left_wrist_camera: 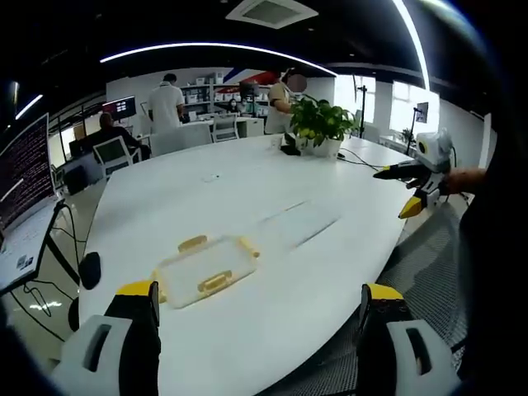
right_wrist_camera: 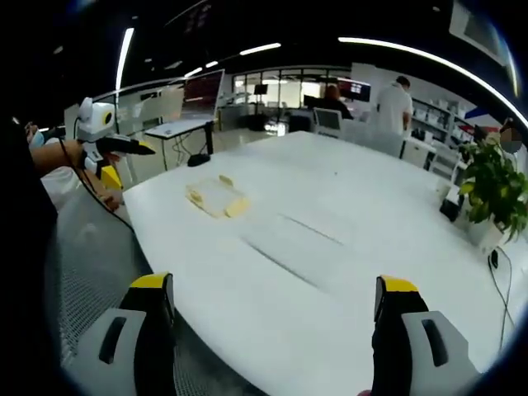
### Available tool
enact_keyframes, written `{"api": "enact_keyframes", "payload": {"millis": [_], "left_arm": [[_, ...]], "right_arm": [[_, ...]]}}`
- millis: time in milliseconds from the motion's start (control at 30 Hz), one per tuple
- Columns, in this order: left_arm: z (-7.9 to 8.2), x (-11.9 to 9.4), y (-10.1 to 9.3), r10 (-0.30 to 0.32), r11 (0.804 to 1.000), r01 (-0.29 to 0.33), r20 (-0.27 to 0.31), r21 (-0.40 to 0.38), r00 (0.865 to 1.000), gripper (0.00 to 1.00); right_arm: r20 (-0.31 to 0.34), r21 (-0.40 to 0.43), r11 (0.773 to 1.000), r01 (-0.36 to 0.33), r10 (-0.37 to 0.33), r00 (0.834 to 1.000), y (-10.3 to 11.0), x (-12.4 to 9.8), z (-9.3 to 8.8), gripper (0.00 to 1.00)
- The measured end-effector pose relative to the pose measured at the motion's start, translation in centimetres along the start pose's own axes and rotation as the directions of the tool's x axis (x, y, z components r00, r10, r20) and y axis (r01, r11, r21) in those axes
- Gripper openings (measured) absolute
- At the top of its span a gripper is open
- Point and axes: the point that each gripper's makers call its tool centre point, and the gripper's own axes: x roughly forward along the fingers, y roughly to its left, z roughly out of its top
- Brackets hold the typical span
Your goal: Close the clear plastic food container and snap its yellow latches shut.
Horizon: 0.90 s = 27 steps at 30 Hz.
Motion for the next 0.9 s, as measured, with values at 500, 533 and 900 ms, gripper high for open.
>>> {"api": "enact_keyframes", "payload": {"millis": [500, 533, 900], "left_arm": [[-0.01, -0.09, 0.11, 0.002, 1.0, -0.002, 0.001, 0.001, 1.0, 0.99], [-0.03, -0.08, 0.1, 0.001, 1.0, -0.001, 0.001, 0.0, 1.0, 0.99], [-0.2, 0.09, 0.05, 0.0, 1.0, 0.0, -0.005, 0.005, 1.0, 0.99]], "right_arm": [[-0.011, -0.013, 1.0, -0.006, 0.006, 1.0, 0.2, 0.06, -0.25, 1.0], [-0.011, -0.013, 1.0, -0.006, 0.006, 1.0, 0.21, 0.07, -0.25, 1.0], [-0.018, -0.02, 1.0, -0.008, 0.007, 1.0, 0.2, 0.18, -0.35, 1.0]]}}
